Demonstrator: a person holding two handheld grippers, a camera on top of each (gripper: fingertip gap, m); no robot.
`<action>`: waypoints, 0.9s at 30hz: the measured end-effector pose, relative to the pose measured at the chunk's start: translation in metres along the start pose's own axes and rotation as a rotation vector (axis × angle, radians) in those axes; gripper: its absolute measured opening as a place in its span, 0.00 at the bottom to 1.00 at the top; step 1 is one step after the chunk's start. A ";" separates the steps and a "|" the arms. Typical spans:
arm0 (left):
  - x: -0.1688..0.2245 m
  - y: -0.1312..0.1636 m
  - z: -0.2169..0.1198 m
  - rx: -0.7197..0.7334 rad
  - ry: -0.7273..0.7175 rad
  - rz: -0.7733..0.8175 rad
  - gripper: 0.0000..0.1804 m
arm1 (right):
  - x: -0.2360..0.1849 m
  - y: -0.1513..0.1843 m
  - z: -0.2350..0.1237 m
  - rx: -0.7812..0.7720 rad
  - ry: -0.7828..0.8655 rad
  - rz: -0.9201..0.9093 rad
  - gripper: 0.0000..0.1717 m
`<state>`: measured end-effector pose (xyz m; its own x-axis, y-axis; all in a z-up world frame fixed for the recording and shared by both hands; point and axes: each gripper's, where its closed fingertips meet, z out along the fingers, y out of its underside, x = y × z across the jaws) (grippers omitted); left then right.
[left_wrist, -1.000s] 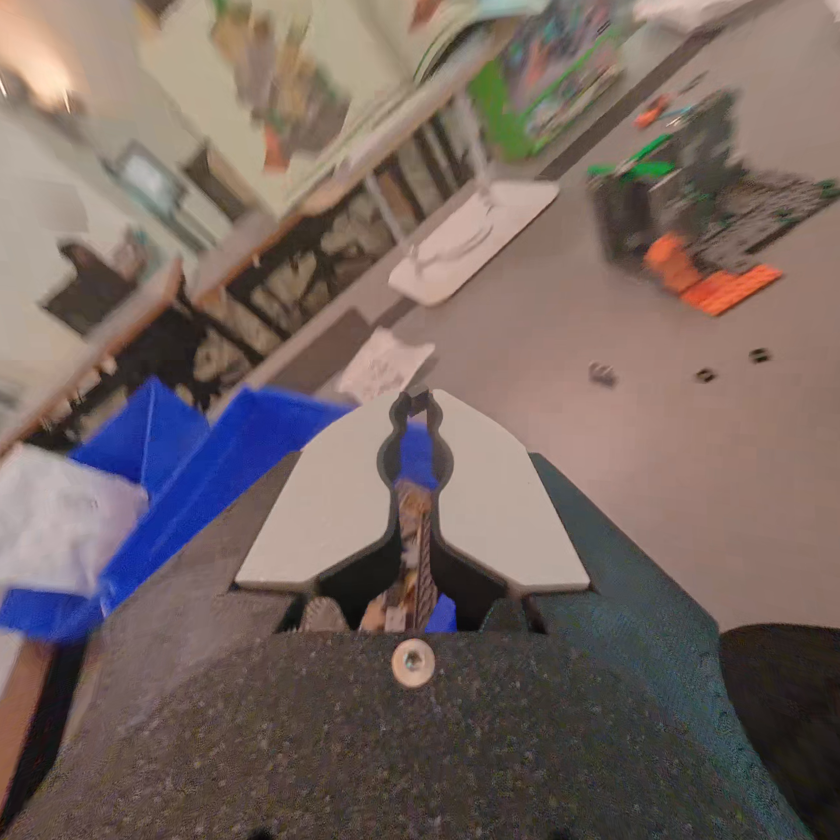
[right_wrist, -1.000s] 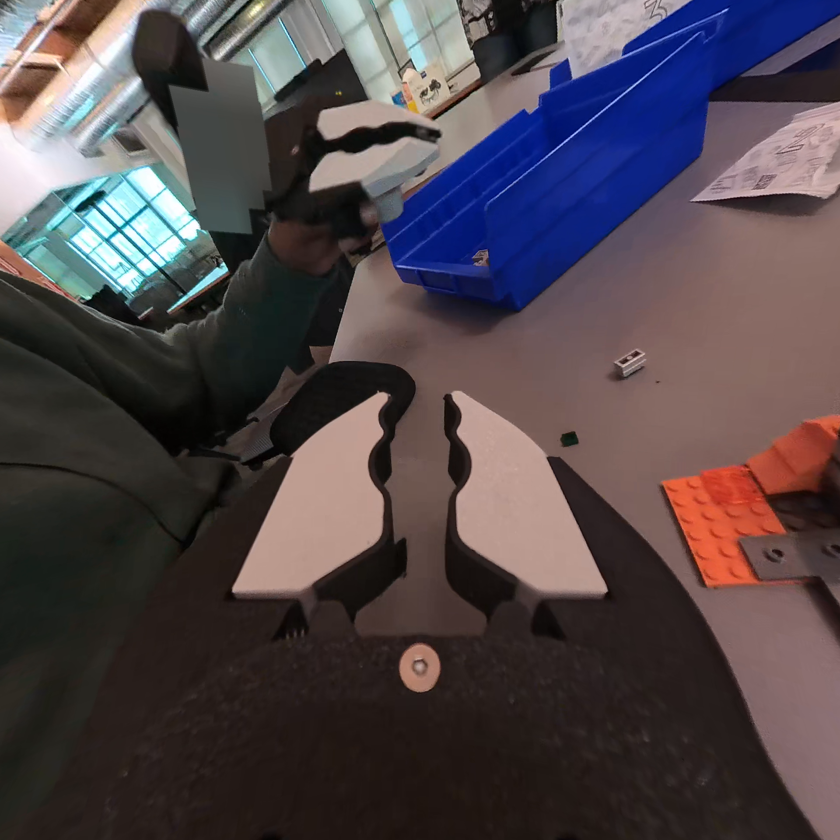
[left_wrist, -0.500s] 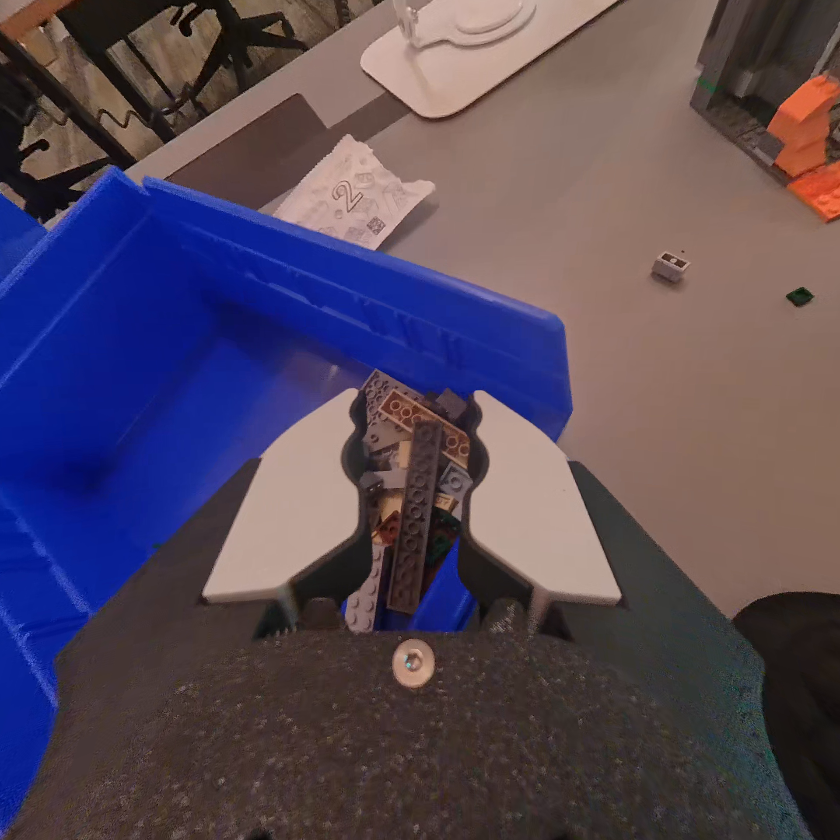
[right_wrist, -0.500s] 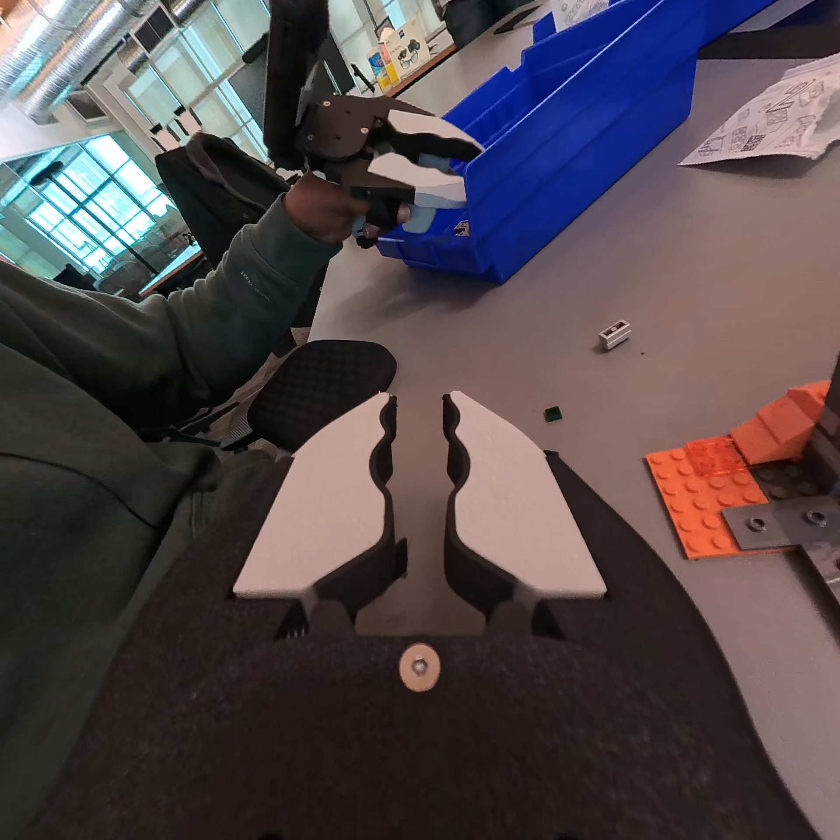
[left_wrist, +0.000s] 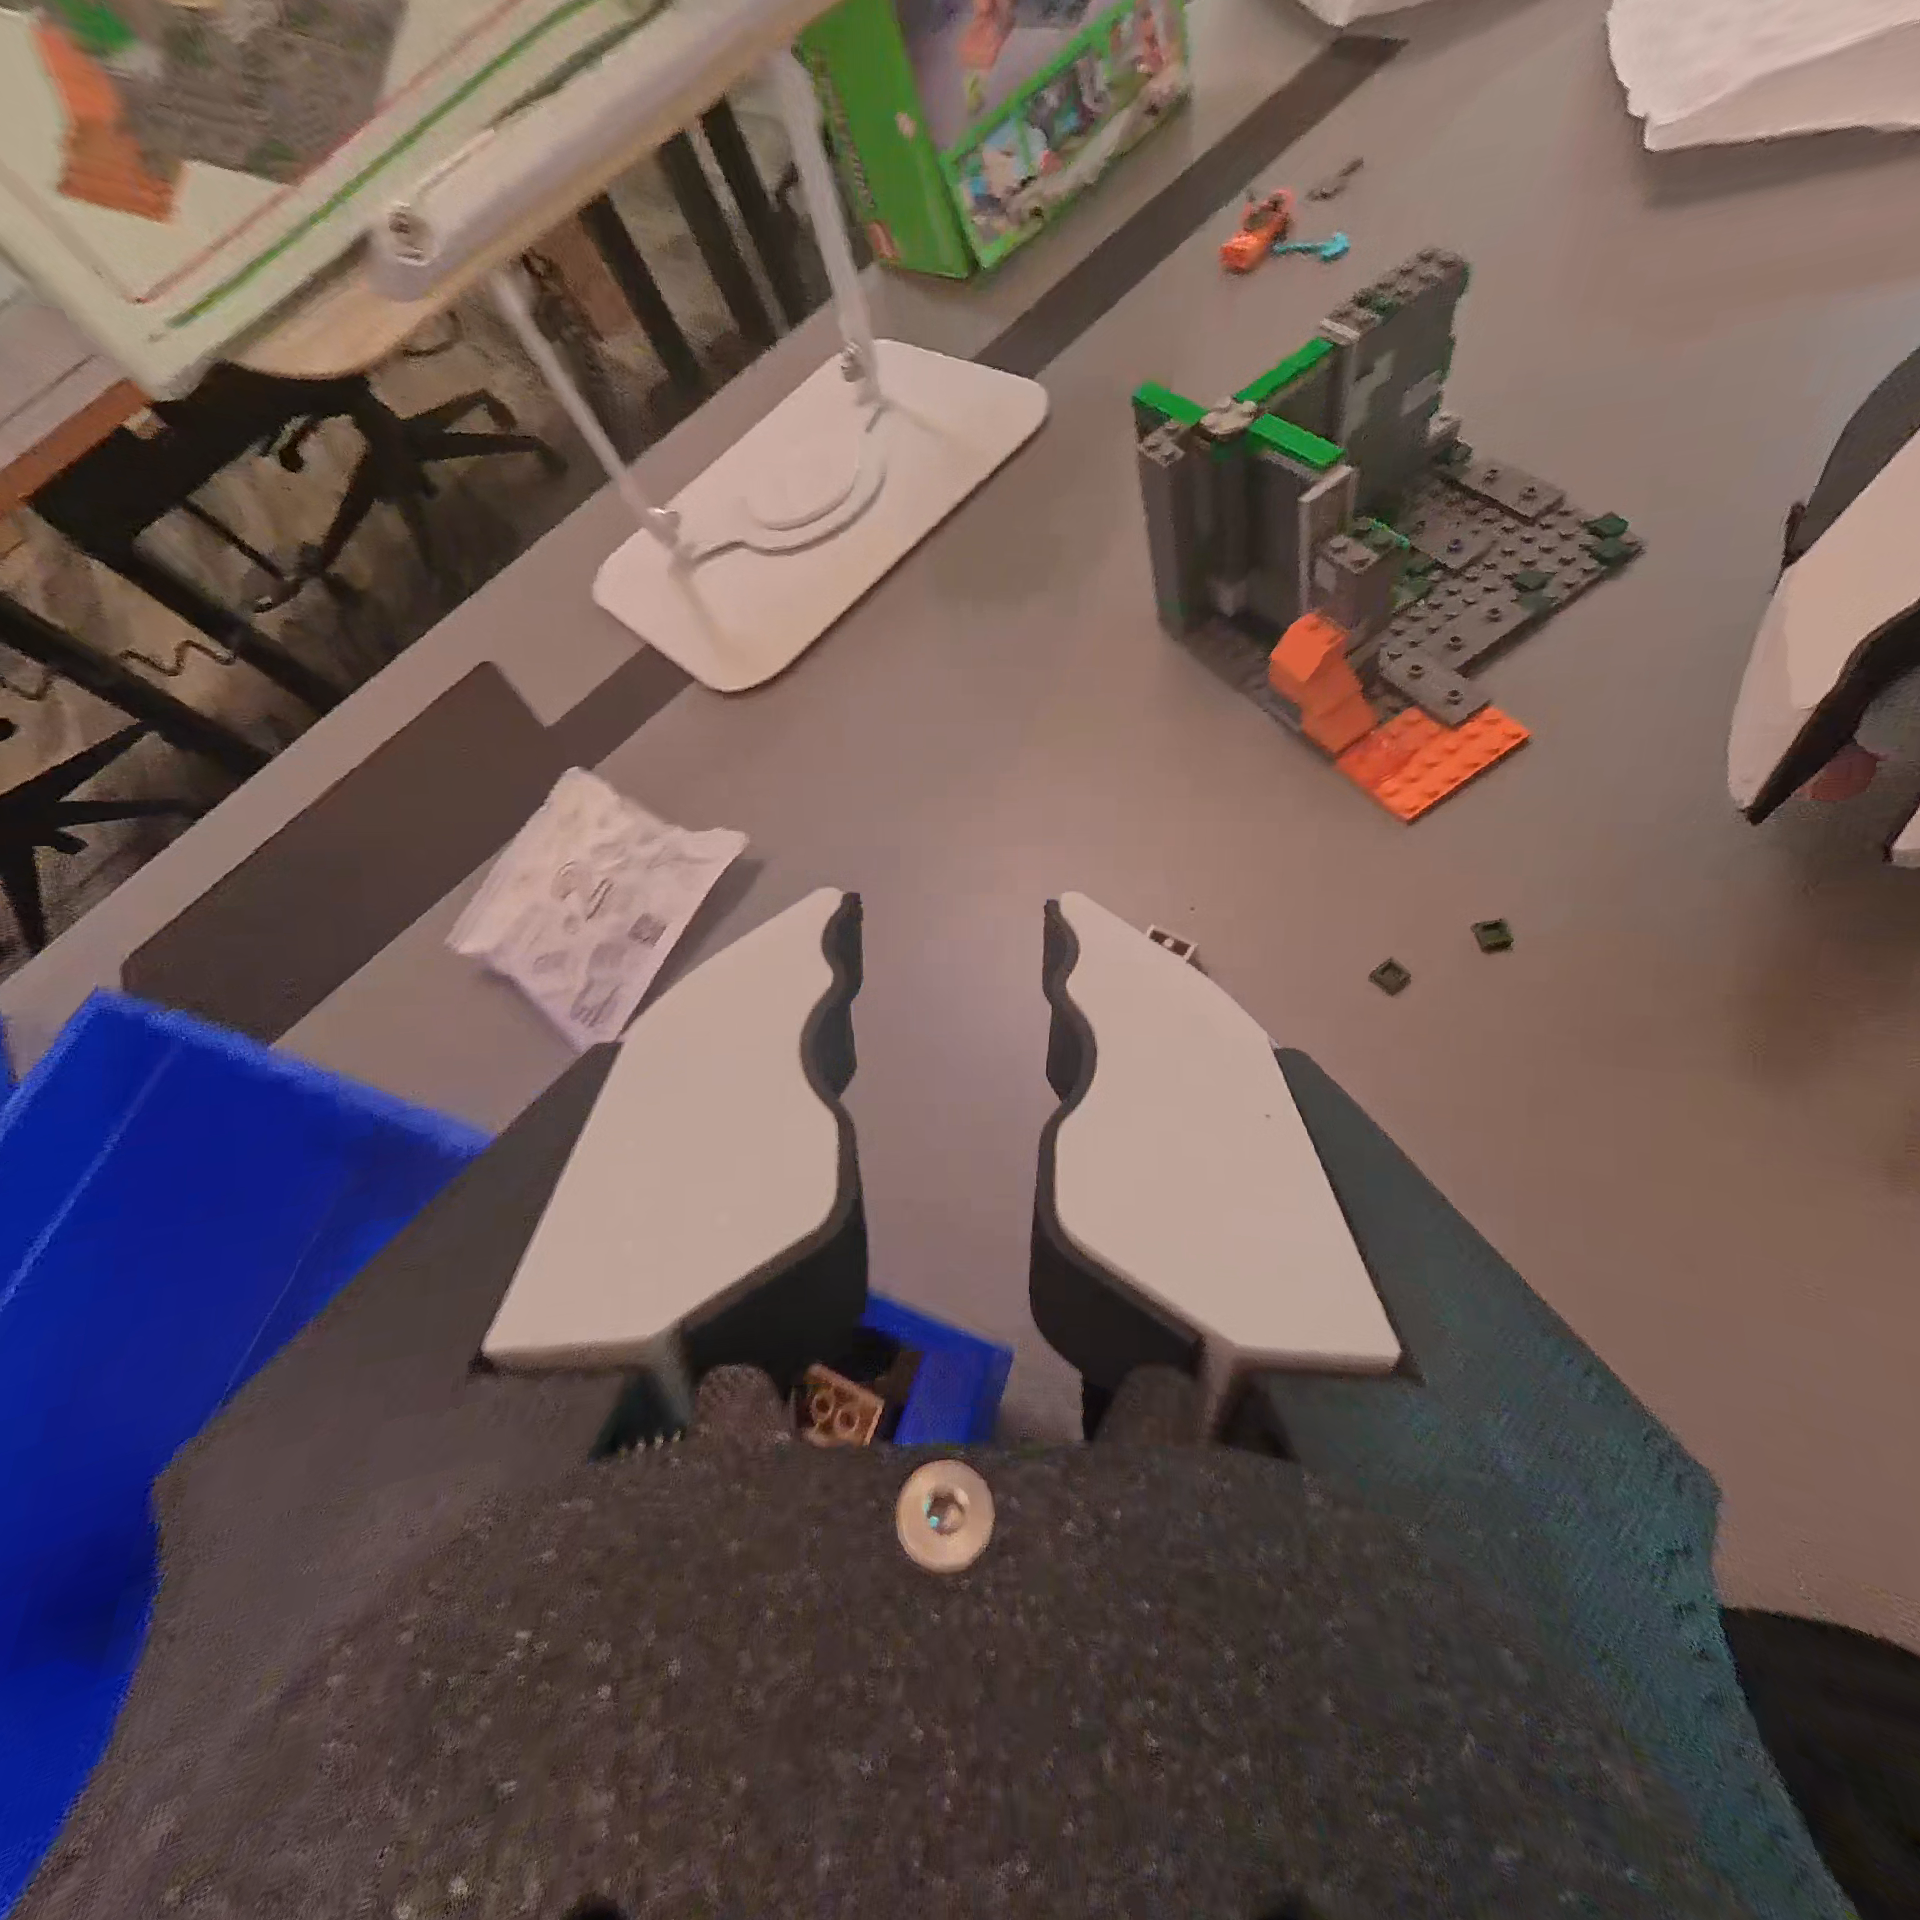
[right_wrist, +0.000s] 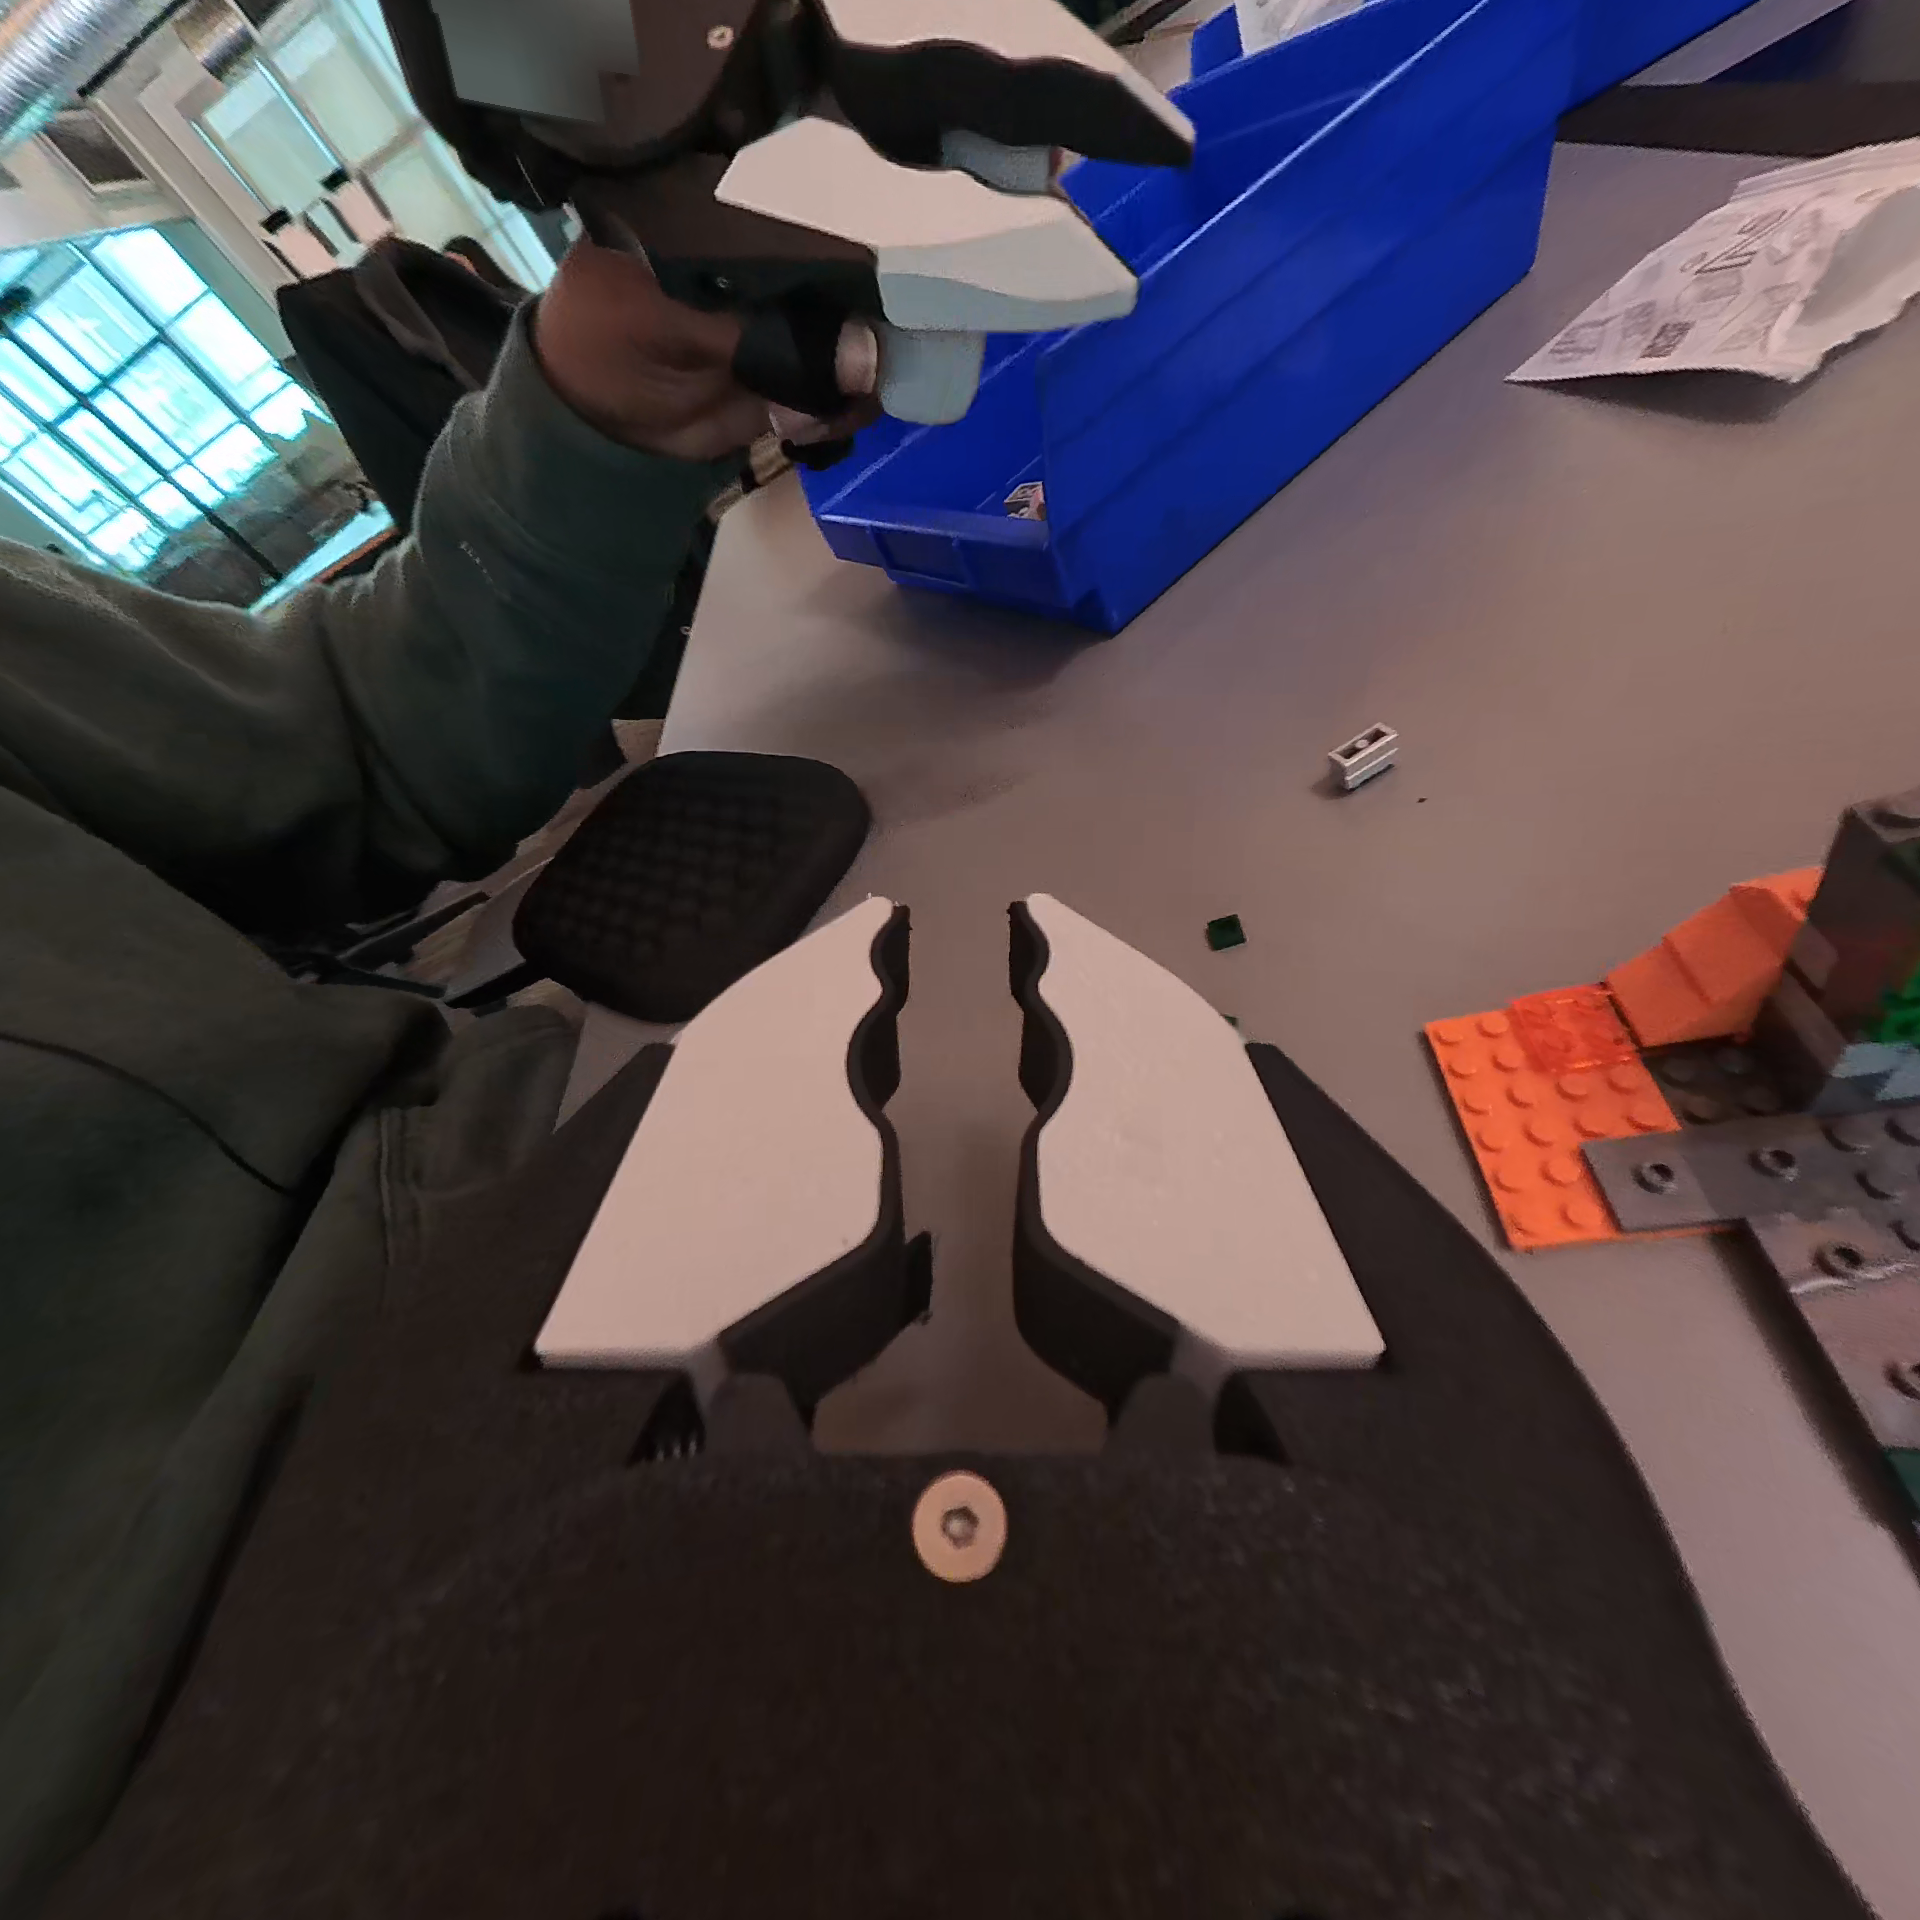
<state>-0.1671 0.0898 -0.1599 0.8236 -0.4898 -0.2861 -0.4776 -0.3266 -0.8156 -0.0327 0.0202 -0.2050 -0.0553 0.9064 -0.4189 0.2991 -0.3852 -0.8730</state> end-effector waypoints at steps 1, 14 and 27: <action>0.005 -0.001 0.009 -0.019 0.020 0.009 0.18 | 0.002 0.000 -0.001 -0.003 0.016 -0.010 0.11; 0.039 0.037 0.094 -0.280 0.150 -0.011 0.19 | 0.038 0.010 -0.014 -0.085 0.258 -0.147 0.11; 0.073 0.073 0.088 -0.433 0.346 0.084 0.12 | 0.045 0.013 -0.016 -0.113 0.300 -0.164 0.11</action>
<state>-0.1147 0.1012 -0.2845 0.6635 -0.7414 -0.1005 -0.6797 -0.5412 -0.4951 -0.0164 0.0585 -0.2317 0.1661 0.9716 -0.1685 0.4137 -0.2237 -0.8825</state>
